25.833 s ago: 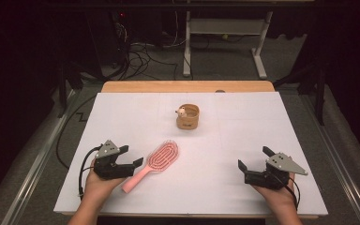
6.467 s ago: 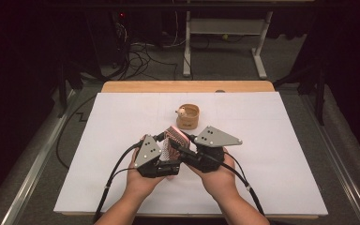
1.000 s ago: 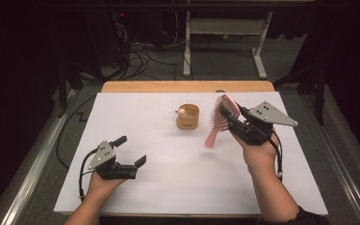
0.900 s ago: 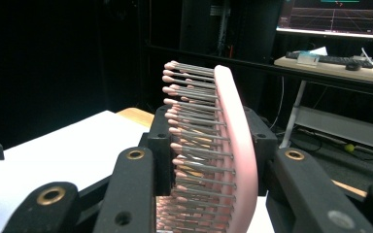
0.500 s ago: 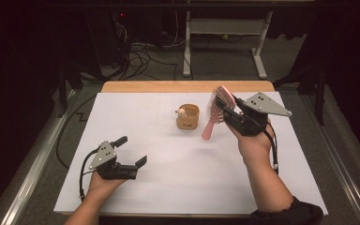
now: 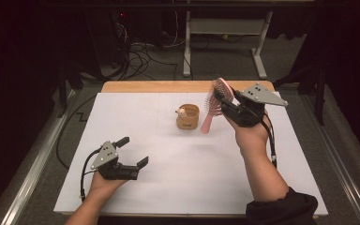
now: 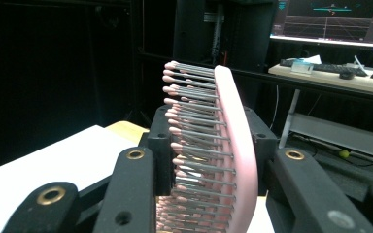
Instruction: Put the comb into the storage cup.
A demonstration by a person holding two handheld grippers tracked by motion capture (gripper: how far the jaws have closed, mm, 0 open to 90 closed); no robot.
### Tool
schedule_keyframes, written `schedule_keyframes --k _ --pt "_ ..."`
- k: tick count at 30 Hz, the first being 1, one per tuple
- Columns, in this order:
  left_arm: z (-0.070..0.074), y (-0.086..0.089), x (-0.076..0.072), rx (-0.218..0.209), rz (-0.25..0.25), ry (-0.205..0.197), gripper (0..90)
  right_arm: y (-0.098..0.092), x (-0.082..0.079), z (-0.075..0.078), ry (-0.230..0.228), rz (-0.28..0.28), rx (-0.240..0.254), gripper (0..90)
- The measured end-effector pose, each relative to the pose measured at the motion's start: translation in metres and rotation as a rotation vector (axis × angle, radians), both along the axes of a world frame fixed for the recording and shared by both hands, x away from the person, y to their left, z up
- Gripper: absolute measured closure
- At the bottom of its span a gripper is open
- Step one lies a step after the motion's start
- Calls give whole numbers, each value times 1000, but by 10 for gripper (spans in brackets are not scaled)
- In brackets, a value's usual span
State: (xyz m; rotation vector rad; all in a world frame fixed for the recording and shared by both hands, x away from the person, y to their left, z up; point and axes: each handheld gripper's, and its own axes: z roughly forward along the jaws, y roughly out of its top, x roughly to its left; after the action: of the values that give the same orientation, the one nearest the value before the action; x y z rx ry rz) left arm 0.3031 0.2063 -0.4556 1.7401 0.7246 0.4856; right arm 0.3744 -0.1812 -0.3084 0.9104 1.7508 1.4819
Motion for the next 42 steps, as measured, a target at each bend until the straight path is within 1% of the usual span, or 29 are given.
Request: schedule_keyframes --k 3,6,7,8,10,16,26,31,34,38,42 --pt "0 0 -1 13 -3 -6 0 0 -1 1 -9 -6 -2 662" --pt "0 2 0 8 3 -5 0 2 1 2 -21 -7 -4 663" --pt "0 2 0 6 4 -2 0 3 2 3 -15 -10 -1 662" --pt "0 2 0 0 2 0 0 4 3 3 -17 -12 -3 662" --pt "-1 2 1 8 -3 4 0 6 6 3 -19 -17 -3 663" --pt "0 4 0 0 -1 -7 0 12 17 6 -26 -9 2 662" --pt "0 6 0 -6 6 -10 0 22 23 23 -65 1 17 662" --pt "0 6 -1 -4 7 -13 0 25 27 29 -81 -8 23 662" --pt "0 6 -1 -4 6 -12 0 26 30 29 -81 -14 27 662" --pt "0 5 -1 0 3 -14 0 28 37 23 -70 -25 32 662" --pt "0 5 -2 5 5 -17 0 32 43 19 -66 -14 41 662"
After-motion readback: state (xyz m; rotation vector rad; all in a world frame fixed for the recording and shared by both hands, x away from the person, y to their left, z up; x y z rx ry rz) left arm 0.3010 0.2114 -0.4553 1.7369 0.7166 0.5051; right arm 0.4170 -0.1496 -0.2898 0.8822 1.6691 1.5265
